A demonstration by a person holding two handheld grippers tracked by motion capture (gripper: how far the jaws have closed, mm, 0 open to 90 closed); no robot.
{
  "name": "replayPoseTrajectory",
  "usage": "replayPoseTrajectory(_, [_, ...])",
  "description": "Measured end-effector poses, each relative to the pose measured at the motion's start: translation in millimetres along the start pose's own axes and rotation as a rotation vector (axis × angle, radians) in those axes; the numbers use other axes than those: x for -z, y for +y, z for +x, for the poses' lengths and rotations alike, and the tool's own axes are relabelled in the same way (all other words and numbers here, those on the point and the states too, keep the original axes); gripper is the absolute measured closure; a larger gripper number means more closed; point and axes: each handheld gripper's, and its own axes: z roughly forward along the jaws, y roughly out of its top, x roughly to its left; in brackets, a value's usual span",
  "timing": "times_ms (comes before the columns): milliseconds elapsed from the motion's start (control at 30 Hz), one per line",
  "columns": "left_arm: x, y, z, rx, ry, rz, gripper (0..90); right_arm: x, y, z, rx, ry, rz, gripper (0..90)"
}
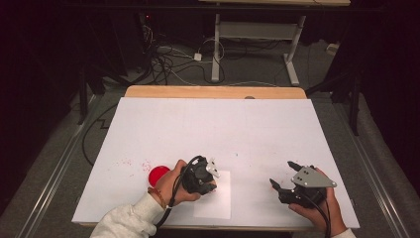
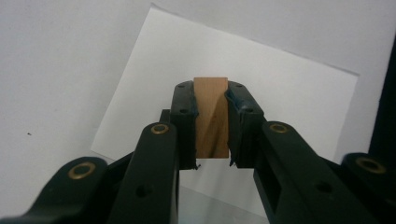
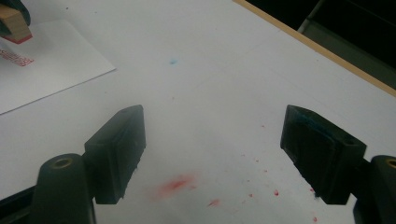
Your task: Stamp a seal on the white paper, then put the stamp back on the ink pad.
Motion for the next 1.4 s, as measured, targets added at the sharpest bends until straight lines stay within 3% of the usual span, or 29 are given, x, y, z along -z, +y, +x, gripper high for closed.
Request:
replayPoseTrajectory(267, [19.3, -7.2, 4.0, 0.016, 0.025, -0.068, 73.9, 0.6, 0.6, -0.3, 0.001, 0.002, -0.003, 22.5])
replayPoseTrajectory(567, [33.1, -18.9, 10.1, 0.034, 0.063, -0.108, 73.9, -2.6, 3.5, -2.4, -0.004, 0.007, -0.008, 22.5])
replayPoseTrajectory(1033, [46.1, -35.3, 19.9, 0.07, 0.077, -0.118, 73.9, -4.3, 3.1, -1.9, -0.005, 0.012, -0.002, 22.5])
replayPoseTrajectory(1400, [61.7, -49.0, 26.2, 0.11, 0.11, -0.144, 73.9, -7.1, 4.0, -1.6, -0.002, 0.025, -0.002, 22.5])
